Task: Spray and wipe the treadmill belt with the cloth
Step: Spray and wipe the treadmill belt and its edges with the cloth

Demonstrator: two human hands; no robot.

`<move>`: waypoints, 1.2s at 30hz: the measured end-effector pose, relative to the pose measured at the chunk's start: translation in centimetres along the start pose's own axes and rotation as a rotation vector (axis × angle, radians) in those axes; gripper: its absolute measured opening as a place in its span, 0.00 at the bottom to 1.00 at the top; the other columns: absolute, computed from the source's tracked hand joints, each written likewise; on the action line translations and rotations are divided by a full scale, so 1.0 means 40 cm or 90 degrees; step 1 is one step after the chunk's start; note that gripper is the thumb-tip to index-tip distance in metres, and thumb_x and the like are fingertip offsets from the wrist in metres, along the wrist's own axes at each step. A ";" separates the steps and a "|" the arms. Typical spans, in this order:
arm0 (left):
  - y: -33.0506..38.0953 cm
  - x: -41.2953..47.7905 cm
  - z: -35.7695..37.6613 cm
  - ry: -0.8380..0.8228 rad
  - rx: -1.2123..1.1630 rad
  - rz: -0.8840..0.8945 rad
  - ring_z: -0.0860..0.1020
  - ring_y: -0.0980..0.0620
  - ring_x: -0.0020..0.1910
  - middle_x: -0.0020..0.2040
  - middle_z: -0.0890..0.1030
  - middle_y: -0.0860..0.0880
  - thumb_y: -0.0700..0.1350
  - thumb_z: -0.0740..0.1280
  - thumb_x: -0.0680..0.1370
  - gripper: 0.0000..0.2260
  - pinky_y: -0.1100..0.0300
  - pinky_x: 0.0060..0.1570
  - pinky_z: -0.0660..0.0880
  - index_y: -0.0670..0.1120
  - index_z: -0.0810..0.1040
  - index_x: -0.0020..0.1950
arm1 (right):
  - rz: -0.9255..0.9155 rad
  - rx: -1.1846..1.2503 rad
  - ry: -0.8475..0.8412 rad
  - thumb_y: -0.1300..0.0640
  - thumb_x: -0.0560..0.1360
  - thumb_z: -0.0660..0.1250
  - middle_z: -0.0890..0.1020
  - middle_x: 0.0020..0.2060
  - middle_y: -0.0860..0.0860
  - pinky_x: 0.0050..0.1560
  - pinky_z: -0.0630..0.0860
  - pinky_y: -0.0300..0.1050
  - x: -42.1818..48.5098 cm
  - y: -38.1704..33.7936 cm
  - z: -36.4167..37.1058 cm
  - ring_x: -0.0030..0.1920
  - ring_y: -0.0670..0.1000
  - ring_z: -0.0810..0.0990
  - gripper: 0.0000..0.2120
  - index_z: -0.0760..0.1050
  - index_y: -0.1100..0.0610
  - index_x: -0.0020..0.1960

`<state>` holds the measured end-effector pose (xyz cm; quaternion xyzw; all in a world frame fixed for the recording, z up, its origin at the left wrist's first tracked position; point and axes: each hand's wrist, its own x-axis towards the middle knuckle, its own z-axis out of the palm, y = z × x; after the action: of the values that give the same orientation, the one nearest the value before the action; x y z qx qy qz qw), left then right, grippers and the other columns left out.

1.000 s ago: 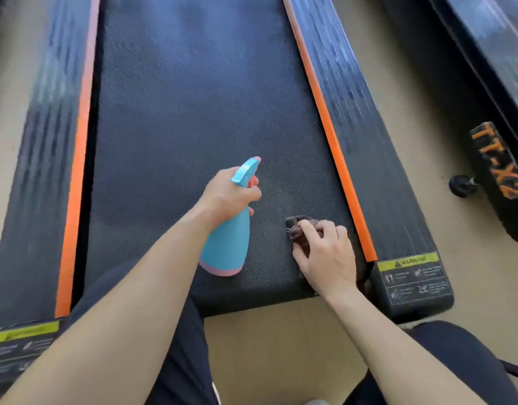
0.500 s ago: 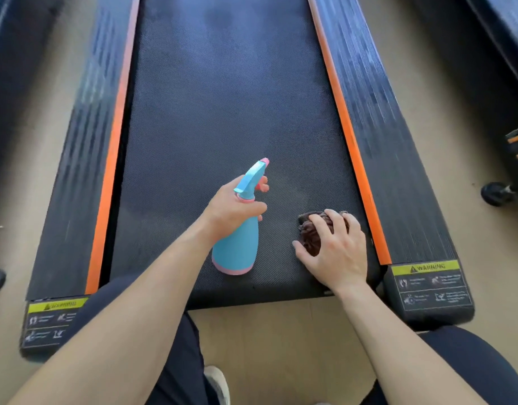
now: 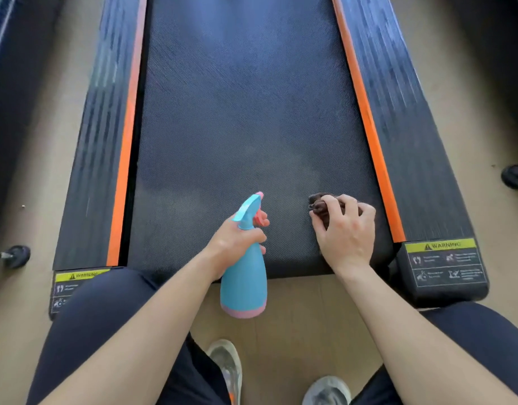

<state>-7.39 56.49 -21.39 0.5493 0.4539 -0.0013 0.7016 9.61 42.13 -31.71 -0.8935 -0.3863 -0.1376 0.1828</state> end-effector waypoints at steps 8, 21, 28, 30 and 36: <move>-0.009 0.003 0.000 -0.020 0.052 -0.003 0.78 0.50 0.36 0.52 0.80 0.48 0.29 0.68 0.76 0.18 0.60 0.38 0.81 0.49 0.79 0.59 | 0.023 -0.015 -0.023 0.42 0.80 0.65 0.79 0.58 0.56 0.53 0.73 0.54 -0.016 -0.001 0.015 0.51 0.64 0.74 0.16 0.80 0.51 0.60; 0.043 0.032 -0.040 -0.054 -0.001 0.082 0.79 0.53 0.37 0.54 0.79 0.45 0.26 0.64 0.77 0.29 0.62 0.35 0.80 0.58 0.76 0.67 | 0.043 0.000 -0.091 0.37 0.79 0.61 0.77 0.59 0.58 0.59 0.68 0.54 0.255 -0.046 0.119 0.57 0.64 0.73 0.21 0.75 0.50 0.63; 0.113 0.078 -0.143 0.016 -0.090 0.104 0.80 0.49 0.35 0.50 0.83 0.47 0.34 0.70 0.71 0.16 0.60 0.33 0.80 0.51 0.82 0.53 | -0.107 0.017 -0.139 0.38 0.78 0.61 0.76 0.50 0.57 0.50 0.72 0.55 0.110 -0.139 0.076 0.46 0.60 0.72 0.17 0.78 0.49 0.54; 0.121 0.089 -0.166 0.037 -0.093 0.106 0.79 0.48 0.37 0.49 0.82 0.48 0.31 0.69 0.75 0.15 0.61 0.33 0.81 0.48 0.81 0.55 | -0.175 0.039 -0.177 0.39 0.77 0.63 0.75 0.51 0.58 0.49 0.74 0.57 0.038 -0.139 0.049 0.46 0.59 0.71 0.16 0.79 0.50 0.53; 0.103 0.106 -0.215 0.062 -0.078 0.107 0.81 0.51 0.41 0.49 0.81 0.51 0.35 0.70 0.70 0.26 0.57 0.37 0.83 0.56 0.81 0.65 | -0.094 -0.021 -0.152 0.36 0.77 0.64 0.74 0.54 0.58 0.49 0.76 0.57 0.279 -0.159 0.141 0.52 0.62 0.72 0.18 0.78 0.48 0.56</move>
<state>-8.31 66.85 -20.80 0.5412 0.4391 0.1119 0.7084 12.90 55.73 -31.02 -0.8755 -0.4679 -0.0494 0.1102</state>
